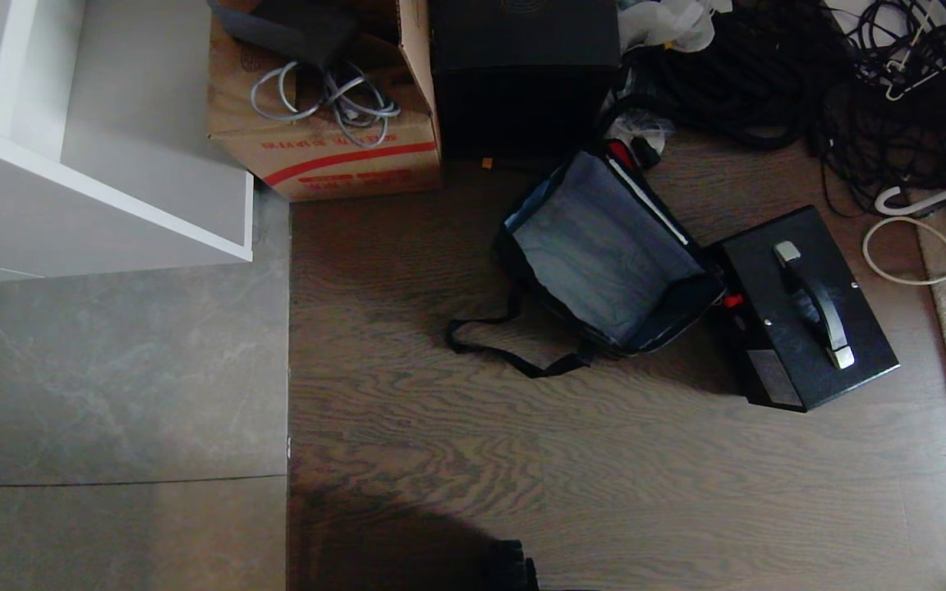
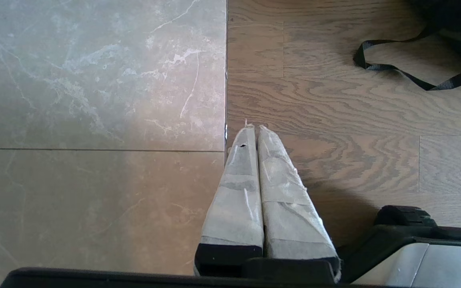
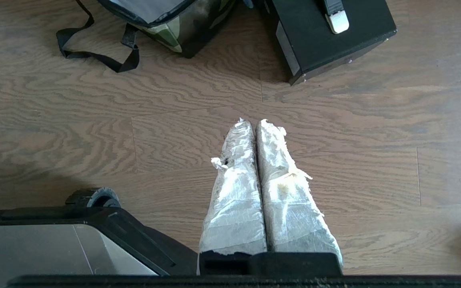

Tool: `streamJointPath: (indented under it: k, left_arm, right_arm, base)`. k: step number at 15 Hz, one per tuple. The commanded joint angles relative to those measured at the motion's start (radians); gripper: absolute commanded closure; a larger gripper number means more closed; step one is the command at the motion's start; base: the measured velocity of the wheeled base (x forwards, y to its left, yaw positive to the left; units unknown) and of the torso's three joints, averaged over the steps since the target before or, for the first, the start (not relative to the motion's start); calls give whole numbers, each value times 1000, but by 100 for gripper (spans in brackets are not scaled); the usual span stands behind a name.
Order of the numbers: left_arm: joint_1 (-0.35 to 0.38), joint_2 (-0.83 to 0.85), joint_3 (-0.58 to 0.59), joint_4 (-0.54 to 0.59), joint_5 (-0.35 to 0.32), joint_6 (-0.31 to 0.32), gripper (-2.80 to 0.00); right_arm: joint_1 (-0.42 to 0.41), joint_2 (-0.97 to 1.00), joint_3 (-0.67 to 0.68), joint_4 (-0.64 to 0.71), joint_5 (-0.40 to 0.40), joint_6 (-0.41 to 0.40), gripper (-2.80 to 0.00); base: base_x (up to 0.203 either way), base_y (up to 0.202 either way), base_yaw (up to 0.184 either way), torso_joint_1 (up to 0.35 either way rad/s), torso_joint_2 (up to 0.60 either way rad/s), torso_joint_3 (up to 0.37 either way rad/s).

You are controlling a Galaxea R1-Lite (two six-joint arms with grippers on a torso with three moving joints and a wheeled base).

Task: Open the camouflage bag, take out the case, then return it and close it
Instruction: Grip the handle again

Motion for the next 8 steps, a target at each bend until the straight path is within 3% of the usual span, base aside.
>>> streamJointPath:
  k: [1, 8]
  left_arm:
    - [0, 0, 0, 0, 0, 0, 0]
    - [0, 0, 0, 0, 0, 0, 0]
  right_arm:
    - [0, 4, 2, -1, 0, 0, 0]
    - [0, 4, 2, -1, 0, 0, 0]
  base:
    - [0, 0, 0, 0, 0, 0]
    - [0, 0, 0, 0, 0, 0]
